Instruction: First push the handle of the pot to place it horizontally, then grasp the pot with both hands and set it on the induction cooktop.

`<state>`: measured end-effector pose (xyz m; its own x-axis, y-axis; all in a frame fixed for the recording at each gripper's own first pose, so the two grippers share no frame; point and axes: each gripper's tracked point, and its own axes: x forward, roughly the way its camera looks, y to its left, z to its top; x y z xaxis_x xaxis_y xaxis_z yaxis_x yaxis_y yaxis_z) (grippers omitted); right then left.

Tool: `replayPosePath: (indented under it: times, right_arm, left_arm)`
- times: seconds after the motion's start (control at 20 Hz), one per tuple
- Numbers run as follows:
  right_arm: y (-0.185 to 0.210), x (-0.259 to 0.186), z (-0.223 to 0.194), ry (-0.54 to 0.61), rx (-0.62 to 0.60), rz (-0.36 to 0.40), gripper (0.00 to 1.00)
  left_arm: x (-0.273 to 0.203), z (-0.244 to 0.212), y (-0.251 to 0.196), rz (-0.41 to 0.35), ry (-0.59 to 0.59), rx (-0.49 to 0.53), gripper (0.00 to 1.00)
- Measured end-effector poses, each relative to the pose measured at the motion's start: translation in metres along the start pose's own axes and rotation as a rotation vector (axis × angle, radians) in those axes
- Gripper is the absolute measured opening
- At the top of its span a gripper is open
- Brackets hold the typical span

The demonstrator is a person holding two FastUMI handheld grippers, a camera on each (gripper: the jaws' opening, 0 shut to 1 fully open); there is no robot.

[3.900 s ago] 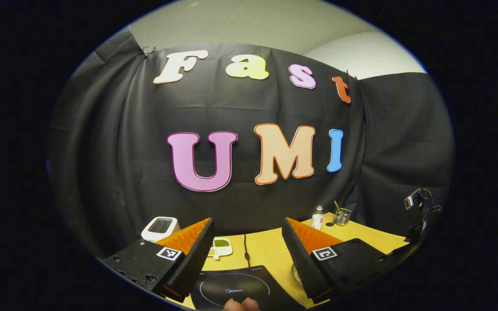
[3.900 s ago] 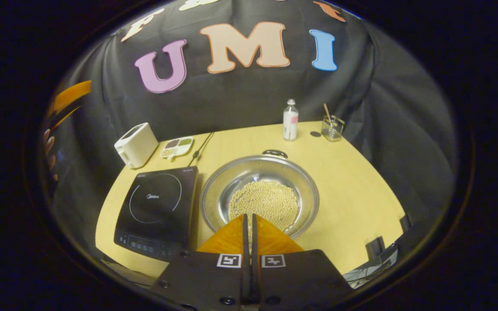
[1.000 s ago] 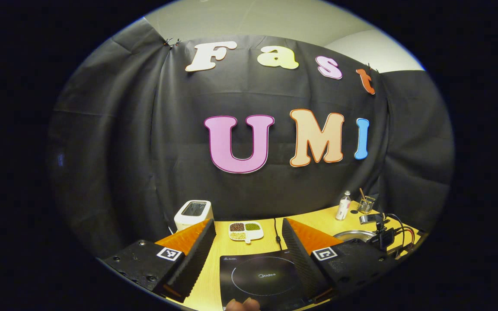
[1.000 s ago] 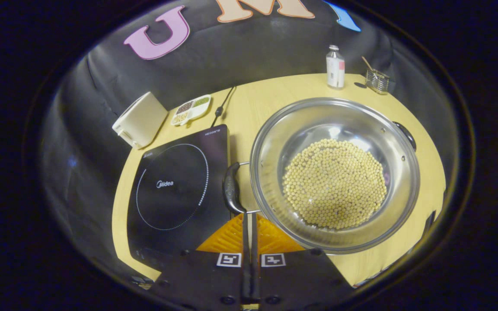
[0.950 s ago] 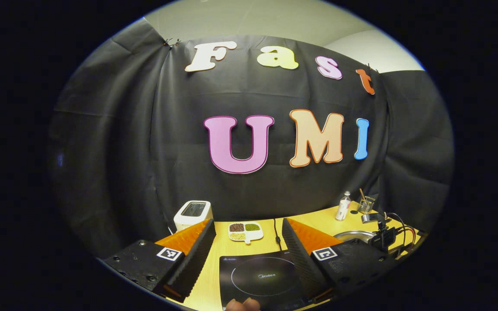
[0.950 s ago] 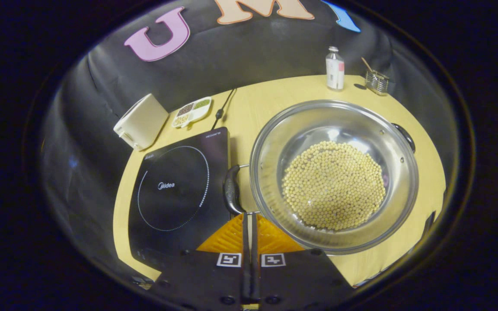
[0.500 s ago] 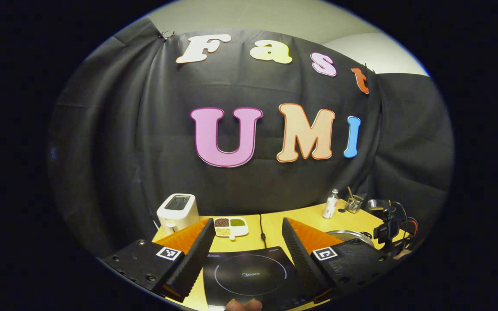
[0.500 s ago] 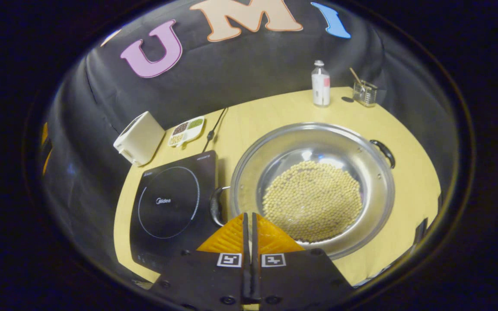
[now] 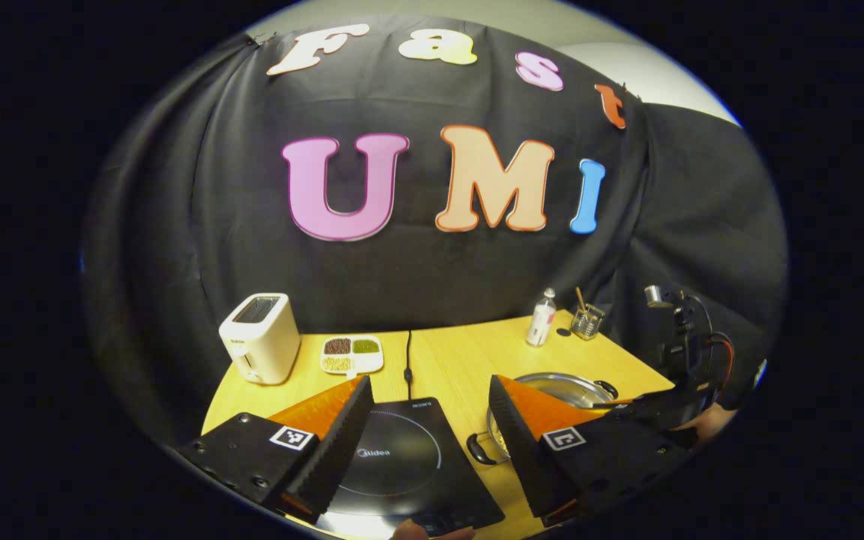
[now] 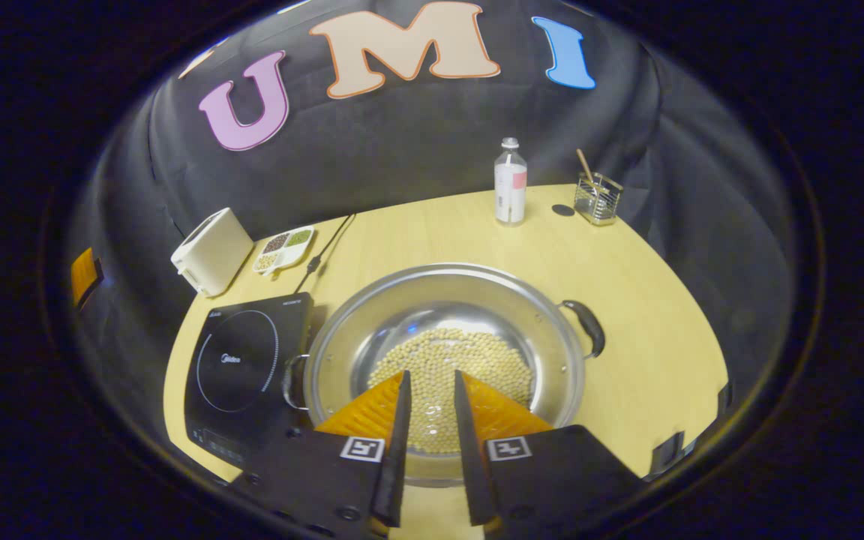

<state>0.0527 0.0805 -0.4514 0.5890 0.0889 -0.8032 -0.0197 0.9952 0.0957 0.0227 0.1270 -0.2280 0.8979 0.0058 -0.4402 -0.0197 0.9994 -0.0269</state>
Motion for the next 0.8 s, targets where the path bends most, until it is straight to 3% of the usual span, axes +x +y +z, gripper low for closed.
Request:
replayPosePath:
  times: [0.1,0.2,0.35,0.45,0.6,0.65,0.8]
  right_arm:
    - [-0.018,0.004,0.006,0.003,-0.027,0.0,0.55]
    - [-0.035,0.008,0.013,-0.002,-0.047,0.008,0.57]
    - [-0.053,0.018,0.017,0.003,-0.068,0.029,0.74]
    - [-0.066,0.027,0.019,0.006,-0.085,0.03,0.8]
    - [-0.077,0.035,0.024,0.012,-0.093,0.036,0.81]
    - [-0.081,0.037,0.024,0.017,-0.098,0.037,0.9]
    - [-0.095,0.047,0.024,0.032,-0.113,0.03,0.89]
  left_arm:
    - [0.008,-0.012,-0.013,0.01,0.047,-0.033,0.95]
    - [0.015,-0.027,-0.02,0.034,0.097,-0.054,0.95]
    - [0.025,-0.044,-0.032,0.067,0.161,-0.091,0.95]
    - [0.031,-0.054,-0.04,0.081,0.192,-0.101,0.94]
    - [0.039,-0.08,-0.054,0.075,0.264,-0.125,0.95]
    - [0.043,-0.09,-0.058,0.07,0.293,-0.131,0.95]
    - [0.058,-0.115,-0.064,0.07,0.353,-0.16,0.95]
